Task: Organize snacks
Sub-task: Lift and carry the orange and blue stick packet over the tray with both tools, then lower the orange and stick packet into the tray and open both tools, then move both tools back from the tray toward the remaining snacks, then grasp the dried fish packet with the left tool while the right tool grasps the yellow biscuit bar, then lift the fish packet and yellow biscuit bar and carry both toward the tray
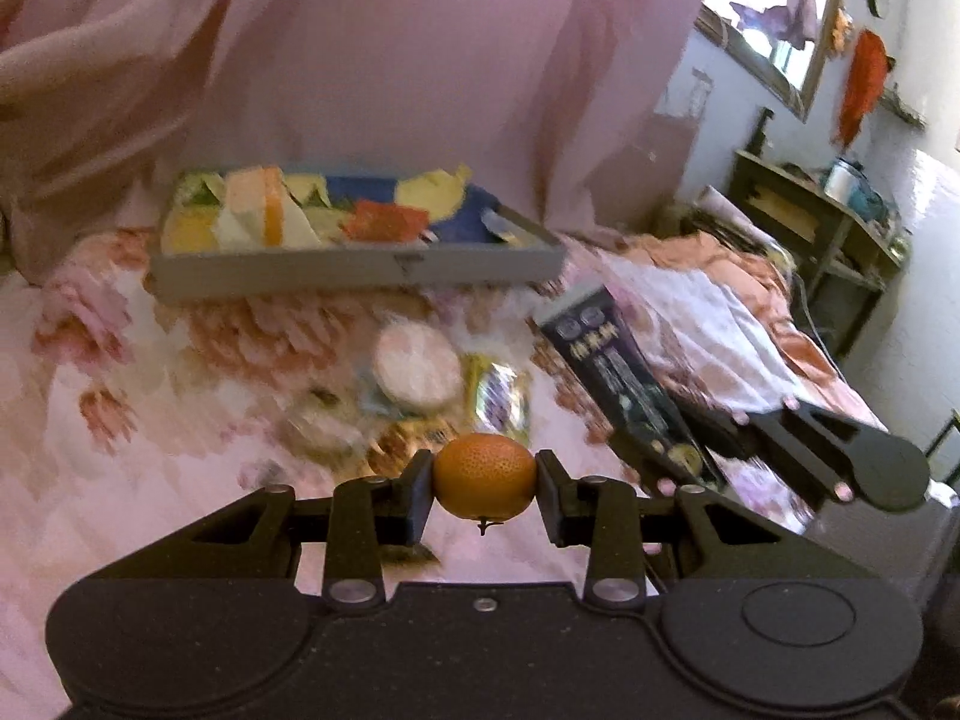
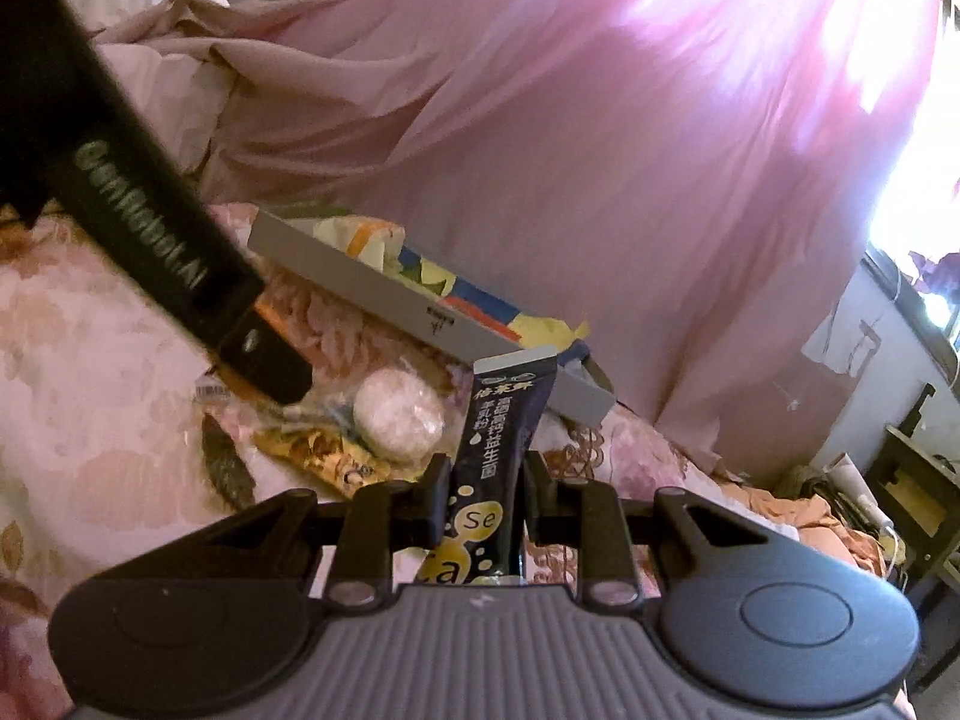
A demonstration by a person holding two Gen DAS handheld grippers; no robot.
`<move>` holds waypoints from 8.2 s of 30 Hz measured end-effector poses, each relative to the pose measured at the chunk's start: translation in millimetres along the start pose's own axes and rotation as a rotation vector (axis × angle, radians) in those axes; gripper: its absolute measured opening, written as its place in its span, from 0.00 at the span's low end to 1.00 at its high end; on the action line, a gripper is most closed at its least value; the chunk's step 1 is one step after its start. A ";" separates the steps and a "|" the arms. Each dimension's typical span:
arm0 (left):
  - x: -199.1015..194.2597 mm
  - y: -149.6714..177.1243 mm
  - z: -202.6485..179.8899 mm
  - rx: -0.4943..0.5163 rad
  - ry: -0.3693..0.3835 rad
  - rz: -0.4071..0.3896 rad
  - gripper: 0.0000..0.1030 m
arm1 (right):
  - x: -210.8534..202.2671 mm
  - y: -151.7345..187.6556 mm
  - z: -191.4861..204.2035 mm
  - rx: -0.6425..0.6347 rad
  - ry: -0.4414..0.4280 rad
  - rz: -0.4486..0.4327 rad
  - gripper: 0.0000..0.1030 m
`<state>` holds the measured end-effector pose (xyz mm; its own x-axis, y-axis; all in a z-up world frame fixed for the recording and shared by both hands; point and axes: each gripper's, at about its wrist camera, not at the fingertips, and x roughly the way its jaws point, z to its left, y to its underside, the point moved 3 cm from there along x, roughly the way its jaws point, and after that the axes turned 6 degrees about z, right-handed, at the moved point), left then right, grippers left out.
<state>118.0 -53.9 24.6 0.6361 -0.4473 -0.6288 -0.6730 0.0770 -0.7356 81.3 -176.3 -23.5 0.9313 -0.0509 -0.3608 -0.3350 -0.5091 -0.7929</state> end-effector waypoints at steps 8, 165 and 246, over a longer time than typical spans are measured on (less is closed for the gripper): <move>2.4 -46.0 24.8 -0.037 -0.073 -0.076 0.37 | 14.2 -24.3 -2.5 -0.027 -0.010 -0.072 0.27; 117.4 18.4 44.5 -0.280 -0.267 0.264 0.99 | 62.5 50.9 -28.7 0.355 -0.172 0.355 1.00; 62.3 49.8 65.5 -0.149 -0.278 0.286 0.51 | 73.5 42.9 -2.2 0.332 -0.332 0.452 0.52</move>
<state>148.8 -19.6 -67.7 0.4800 -0.1674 -0.8612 -0.8713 0.0240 -0.4902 135.8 -203.7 -82.9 0.6124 0.0978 -0.7845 -0.7590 -0.2048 -0.6180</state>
